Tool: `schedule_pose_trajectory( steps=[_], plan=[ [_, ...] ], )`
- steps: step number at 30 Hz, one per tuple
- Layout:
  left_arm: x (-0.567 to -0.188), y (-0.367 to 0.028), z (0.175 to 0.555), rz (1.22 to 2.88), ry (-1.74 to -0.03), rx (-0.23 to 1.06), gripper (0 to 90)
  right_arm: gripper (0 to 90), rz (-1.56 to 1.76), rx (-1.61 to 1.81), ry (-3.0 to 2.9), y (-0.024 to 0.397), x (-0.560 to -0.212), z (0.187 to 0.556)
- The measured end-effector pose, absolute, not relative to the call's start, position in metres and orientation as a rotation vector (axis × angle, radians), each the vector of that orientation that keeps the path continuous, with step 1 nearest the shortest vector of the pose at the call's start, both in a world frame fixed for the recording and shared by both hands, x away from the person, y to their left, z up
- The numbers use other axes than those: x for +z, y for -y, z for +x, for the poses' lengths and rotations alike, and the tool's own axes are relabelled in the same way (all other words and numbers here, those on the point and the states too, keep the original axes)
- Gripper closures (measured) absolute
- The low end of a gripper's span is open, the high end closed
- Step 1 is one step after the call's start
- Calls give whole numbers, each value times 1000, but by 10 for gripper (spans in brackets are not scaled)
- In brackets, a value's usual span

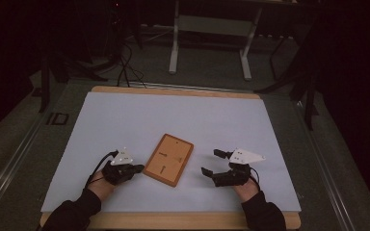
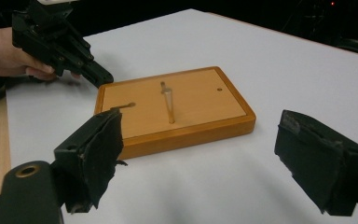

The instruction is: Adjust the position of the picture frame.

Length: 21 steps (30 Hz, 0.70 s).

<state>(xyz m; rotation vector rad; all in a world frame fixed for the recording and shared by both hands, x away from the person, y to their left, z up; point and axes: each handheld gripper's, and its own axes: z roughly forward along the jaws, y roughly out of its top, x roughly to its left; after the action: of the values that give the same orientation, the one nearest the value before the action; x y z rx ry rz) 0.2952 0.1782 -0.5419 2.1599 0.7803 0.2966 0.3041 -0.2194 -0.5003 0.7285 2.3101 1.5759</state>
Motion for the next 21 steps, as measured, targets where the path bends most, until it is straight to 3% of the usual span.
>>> schedule_pose_trajectory(
  steps=[21],
  plan=[
    [-538,-135,280,2186,-627,192,900,159,743,1564,-2316,222,-499,301]
  ],
)
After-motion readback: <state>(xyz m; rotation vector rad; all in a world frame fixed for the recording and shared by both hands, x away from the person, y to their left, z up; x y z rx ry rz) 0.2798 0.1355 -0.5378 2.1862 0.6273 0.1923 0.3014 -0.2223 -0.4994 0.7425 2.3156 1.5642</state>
